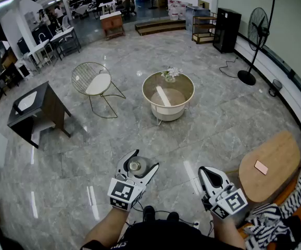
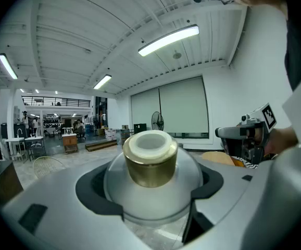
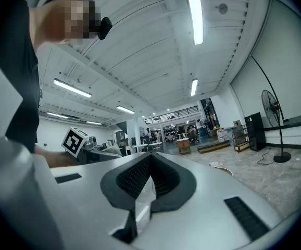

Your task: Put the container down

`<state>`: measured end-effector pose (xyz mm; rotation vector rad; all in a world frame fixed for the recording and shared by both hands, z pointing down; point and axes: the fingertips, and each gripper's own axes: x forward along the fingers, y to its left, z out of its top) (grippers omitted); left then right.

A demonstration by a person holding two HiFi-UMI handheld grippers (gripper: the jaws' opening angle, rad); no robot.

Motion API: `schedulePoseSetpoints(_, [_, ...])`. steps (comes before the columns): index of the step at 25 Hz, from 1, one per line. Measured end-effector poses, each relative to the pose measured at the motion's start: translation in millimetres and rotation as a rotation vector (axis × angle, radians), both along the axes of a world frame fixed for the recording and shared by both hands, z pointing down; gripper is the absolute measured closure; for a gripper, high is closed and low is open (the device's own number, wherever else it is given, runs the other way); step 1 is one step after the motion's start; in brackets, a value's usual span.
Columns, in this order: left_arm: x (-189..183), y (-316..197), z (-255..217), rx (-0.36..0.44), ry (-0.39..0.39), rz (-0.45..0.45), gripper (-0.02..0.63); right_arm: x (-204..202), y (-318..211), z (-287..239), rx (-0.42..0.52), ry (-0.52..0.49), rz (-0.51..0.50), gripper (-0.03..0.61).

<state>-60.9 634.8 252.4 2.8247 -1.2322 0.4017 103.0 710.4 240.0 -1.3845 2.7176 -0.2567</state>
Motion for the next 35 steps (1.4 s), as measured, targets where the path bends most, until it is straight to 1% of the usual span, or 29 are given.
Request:
schedulePoseSetpoints(5, [-13.5,8.7,-0.5,0.002,0.002,-0.014,0.264,-15.8,7.6,-8.6,0.023,0.026,-0.022,0.568])
schedulePoseSetpoints(9, [-21.0,16.1,2.0,-0.013,-0.002,-0.017,0.264,-19.0,12.2,-15.0,0.036,0.020,-0.015,0.568])
schedulePoseSetpoints(12, [-22.1,21.8,0.3,-0.007,-0.002,-0.021,0.264,-19.5,19.2,-16.6,0.043,0.009,-0.025,0.568])
schedulePoseSetpoints(16, [-17.8,34.3,-3.6,0.007,-0.003,-0.031,0.264,-14.1,36.5,-22.5,0.078,0.001,-0.043,0.566])
schedulePoseSetpoints(20, [-8.4,51.6,-7.6,0.011,-0.001,-0.047,0.264,4.2,54.4,-25.7,0.097,-0.015,-0.041,0.565])
schedulePoseSetpoints(23, [0.9,63.3,-11.2,0.020,0.000,-0.061,0.264,15.1,61.6,-21.4,0.090,-0.024,-0.054,0.563])
schedulePoseSetpoints(25, [0.4,70.7,-14.4,0.027,-0.002,-0.071,0.264,13.9,64.4,-20.0,0.075,-0.038,-0.069,0.563])
schedulePoseSetpoints(29, [-6.3,77.6,-14.3,0.022,0.007,-0.100,0.264,6.3,62.5,-20.9,0.051,-0.041,-0.102,0.563])
schedulePoseSetpoints(33, [-22.1,74.6,-6.5,0.026,0.018,-0.142,0.264,-8.2,48.8,-20.4,0.032,-0.012,-0.147,0.563])
schedulePoseSetpoints(35, [-31.7,68.0,-0.1,0.024,0.022,-0.157,0.264,-17.7,41.0,-21.1,0.040,0.007,-0.164,0.563])
